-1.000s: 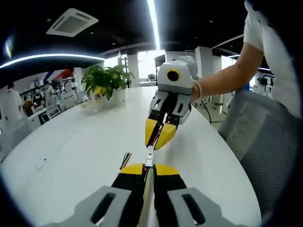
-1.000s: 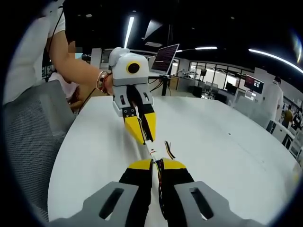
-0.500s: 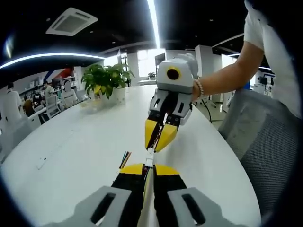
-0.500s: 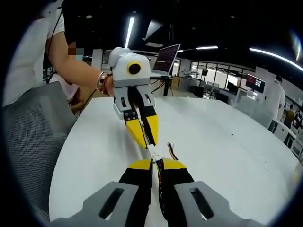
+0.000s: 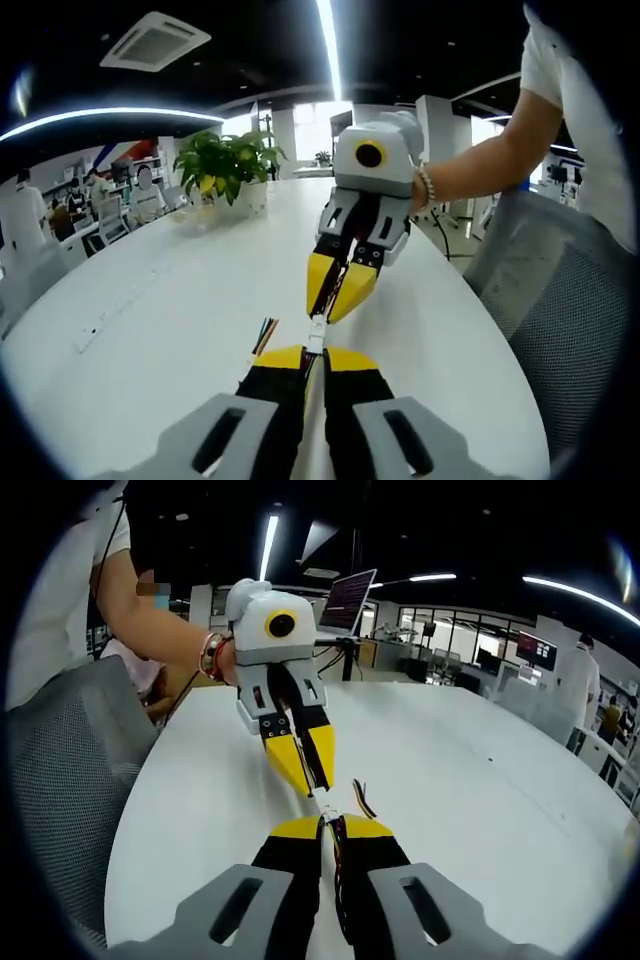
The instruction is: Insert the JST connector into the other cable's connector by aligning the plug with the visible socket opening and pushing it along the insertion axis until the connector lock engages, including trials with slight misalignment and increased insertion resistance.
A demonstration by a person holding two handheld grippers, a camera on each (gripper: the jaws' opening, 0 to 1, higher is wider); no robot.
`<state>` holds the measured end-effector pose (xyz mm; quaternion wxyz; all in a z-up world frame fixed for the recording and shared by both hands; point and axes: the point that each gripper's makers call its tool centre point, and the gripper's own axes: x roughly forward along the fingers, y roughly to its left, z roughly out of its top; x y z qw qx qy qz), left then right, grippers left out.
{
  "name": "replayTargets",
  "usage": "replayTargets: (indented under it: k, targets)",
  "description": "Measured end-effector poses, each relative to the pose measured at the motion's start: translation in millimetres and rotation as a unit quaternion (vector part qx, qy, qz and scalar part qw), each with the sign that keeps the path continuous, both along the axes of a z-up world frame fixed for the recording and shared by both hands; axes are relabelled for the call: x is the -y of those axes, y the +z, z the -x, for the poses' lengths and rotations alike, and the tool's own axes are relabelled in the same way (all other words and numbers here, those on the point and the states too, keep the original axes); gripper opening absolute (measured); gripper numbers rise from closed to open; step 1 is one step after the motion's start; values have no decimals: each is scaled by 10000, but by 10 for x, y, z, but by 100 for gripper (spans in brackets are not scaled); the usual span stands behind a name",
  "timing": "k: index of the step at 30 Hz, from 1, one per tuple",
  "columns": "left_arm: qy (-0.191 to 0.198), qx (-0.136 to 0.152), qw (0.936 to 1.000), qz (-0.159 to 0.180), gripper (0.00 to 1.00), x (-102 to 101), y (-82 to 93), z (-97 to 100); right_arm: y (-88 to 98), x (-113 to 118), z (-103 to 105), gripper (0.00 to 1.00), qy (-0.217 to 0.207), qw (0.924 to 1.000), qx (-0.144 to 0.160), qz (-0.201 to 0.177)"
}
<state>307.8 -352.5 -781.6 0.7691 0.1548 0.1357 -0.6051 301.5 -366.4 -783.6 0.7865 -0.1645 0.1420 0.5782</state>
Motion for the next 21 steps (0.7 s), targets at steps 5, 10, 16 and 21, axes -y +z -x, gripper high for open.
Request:
replayTargets:
  k: [5,10,16,21]
  targets:
    - [7,-13,10000,-11,0,-7,-8,-4,-9,-4,-2,3,-7,10000,-8,-3]
    - [6,-36,10000,-23,0,-4,-26,-6,-28,-6,-9,3,-19,10000,-37,4]
    - [22,-66,10000,-15,0,2,-39,-19,-42,2,-24,3,-39,10000,-46,-11]
    - [20,-88,10000,-29,0,-1,-55,-17,-56,-5,-13,3,-25,10000,-66,6]
